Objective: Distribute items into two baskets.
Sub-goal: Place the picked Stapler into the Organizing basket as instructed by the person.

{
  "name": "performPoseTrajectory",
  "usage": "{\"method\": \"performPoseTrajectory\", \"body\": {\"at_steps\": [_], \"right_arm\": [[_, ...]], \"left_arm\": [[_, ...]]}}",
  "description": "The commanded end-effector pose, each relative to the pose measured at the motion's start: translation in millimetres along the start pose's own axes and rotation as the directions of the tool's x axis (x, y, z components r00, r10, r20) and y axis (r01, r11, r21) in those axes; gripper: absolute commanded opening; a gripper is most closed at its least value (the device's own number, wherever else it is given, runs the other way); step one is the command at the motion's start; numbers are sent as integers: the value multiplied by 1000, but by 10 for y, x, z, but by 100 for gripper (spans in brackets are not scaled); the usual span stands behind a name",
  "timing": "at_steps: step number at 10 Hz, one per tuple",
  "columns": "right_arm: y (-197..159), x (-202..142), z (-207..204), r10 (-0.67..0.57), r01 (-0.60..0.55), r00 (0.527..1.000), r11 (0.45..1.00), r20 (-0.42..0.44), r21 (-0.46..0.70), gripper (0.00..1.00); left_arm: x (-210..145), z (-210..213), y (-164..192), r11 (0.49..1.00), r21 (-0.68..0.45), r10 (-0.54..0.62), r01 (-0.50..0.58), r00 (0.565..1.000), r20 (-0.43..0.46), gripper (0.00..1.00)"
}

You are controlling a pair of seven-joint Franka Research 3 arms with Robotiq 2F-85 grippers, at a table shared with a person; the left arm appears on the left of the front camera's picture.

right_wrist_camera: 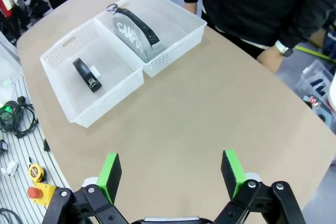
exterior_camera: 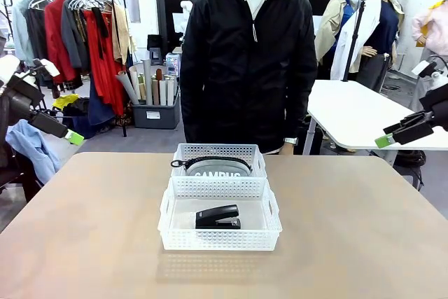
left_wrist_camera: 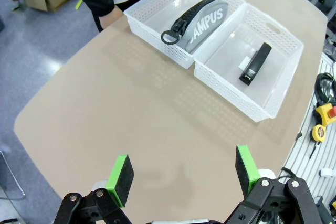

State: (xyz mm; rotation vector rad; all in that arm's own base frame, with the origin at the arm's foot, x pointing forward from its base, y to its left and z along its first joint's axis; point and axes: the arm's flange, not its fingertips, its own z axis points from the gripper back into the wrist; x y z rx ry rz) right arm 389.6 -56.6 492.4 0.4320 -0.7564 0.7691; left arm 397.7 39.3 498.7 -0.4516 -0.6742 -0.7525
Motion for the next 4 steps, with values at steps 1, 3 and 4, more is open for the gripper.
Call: {"method": "performPoseTrajectory", "body": {"at_steps": [1,3,4], "right_arm": [[-11,6,16,-8,8,1000,1000,-1,-4,100],[-11,6,16,-8,8,1000,1000,-1,-4,100],[-11,6,16,-8,8,1000,1000,-1,-4,100]], "left_arm": [[21,6,-3,1000,1,12,-12,1000,-2,100],[21,6,-3,1000,1,12,-12,1000,-2,100],[21,6,-3,1000,1,12,-12,1000,-2,100]]}}
